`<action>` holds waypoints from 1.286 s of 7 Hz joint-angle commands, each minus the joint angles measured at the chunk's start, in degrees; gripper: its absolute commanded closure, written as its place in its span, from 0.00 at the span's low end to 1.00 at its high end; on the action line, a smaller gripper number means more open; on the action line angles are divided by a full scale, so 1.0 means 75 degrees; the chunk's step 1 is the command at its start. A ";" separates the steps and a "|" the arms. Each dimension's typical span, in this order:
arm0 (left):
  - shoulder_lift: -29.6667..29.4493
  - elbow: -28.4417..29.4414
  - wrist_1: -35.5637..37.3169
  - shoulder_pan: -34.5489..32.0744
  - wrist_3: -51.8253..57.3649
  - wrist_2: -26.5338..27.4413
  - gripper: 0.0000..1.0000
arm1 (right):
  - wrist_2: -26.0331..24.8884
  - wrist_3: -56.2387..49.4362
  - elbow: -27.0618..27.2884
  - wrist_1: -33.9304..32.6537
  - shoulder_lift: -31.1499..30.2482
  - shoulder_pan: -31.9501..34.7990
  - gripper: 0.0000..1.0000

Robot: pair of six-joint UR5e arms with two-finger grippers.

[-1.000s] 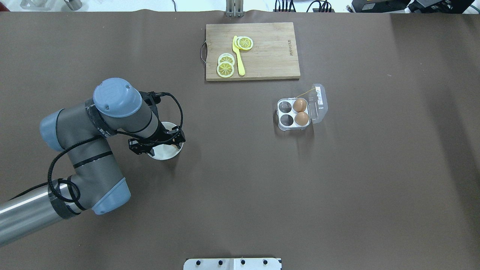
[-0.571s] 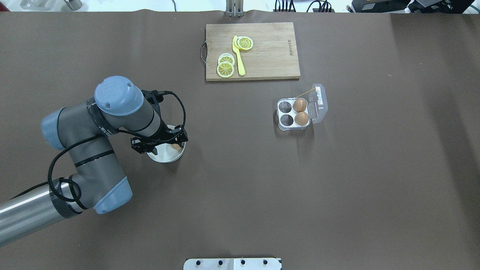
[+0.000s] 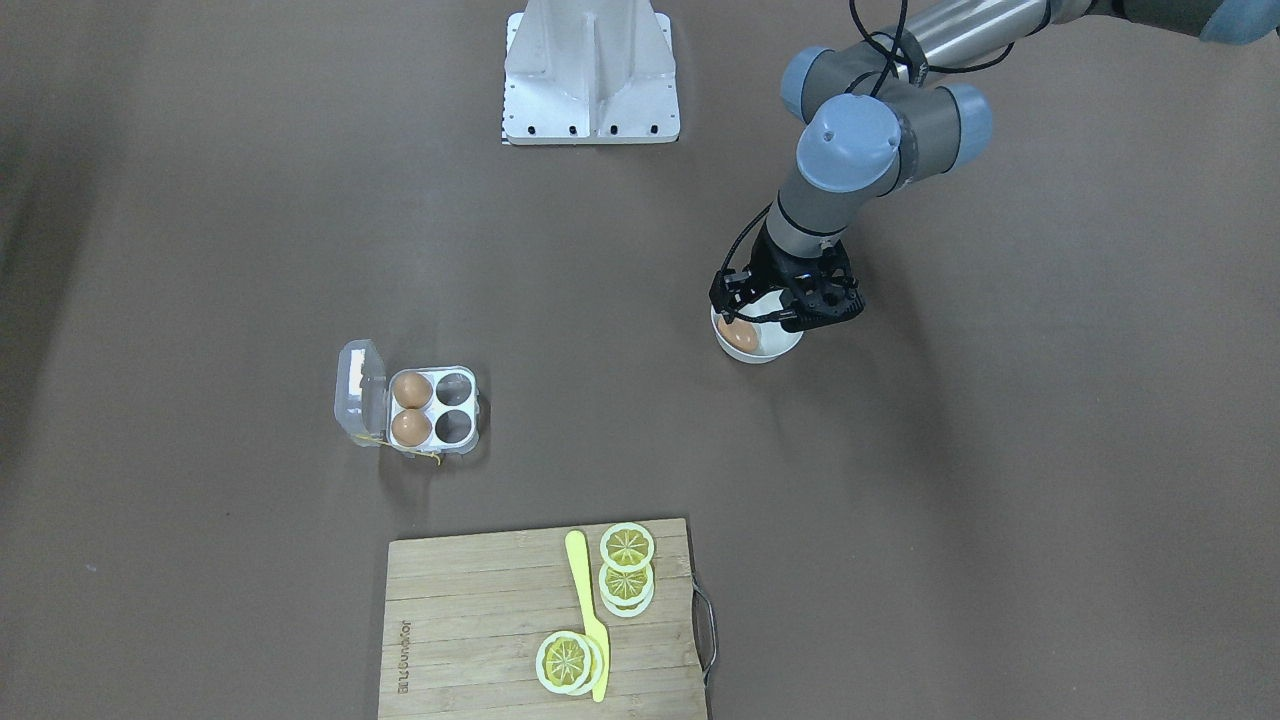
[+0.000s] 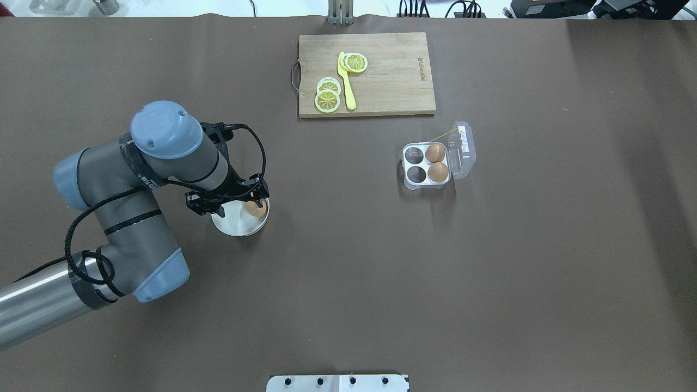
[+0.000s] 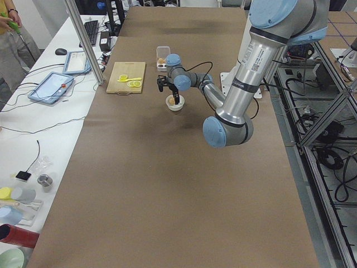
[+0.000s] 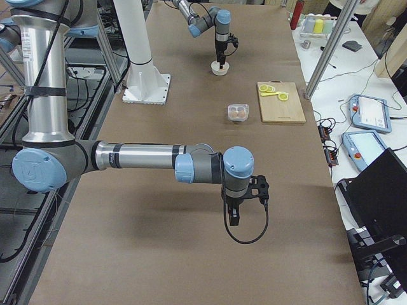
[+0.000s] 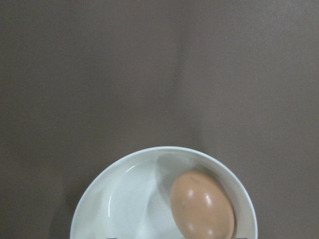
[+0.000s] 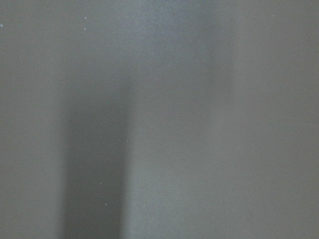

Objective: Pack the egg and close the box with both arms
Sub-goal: 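Close the left gripper on the brown egg and lift it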

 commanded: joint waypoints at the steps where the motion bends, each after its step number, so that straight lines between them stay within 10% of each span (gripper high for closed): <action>1: -0.0184 0.0311 -0.0020 -0.0030 0.0091 0.0018 0.16 | 0.0010 0.0008 0.0000 0.0000 -0.0007 0.0001 0.01; 9: -0.0209 0.0524 -0.0032 -0.0030 0.0091 -0.0016 0.16 | -0.0002 0.0020 0.0001 0.0000 0.0087 0.0001 0.01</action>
